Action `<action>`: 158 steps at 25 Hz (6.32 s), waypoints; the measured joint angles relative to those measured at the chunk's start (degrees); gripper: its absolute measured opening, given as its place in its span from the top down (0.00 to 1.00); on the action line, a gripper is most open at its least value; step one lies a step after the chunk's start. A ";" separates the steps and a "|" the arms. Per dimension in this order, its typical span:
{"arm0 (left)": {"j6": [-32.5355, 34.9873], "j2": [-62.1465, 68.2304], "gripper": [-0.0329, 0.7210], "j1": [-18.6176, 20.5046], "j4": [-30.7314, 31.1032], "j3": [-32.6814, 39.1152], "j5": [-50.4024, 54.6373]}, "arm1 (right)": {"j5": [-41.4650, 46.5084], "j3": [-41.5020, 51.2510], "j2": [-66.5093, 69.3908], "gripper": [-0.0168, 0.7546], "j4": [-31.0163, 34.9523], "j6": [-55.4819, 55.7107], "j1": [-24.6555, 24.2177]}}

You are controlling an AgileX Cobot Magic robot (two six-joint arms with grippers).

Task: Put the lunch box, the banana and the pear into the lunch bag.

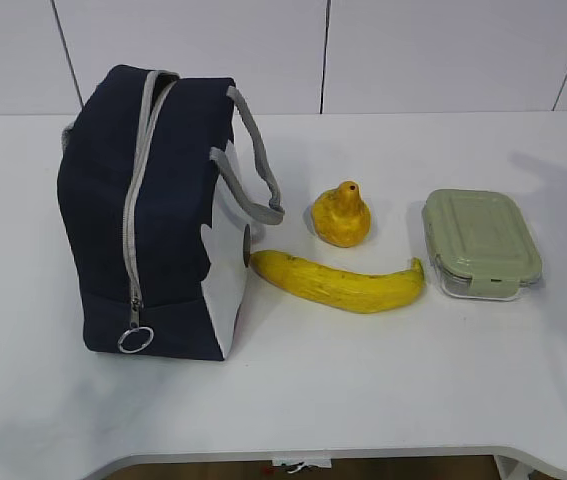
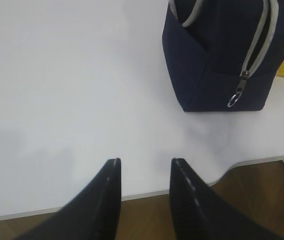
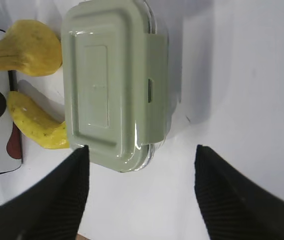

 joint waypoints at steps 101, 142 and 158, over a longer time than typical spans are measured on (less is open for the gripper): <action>-0.69 0.00 0.62 0.00 0.22 0.00 0.00 | -2.51 -0.35 14.23 0.49 14.39 -11.58 6.46; 6.78 52.84 0.53 0.00 -24.18 -20.89 -4.03 | -1.30 -0.24 -8.67 0.49 27.57 1.78 19.61; 22.00 79.28 0.53 0.00 -34.52 -35.98 -3.93 | -8.88 -0.24 -8.67 0.49 38.90 -0.11 33.05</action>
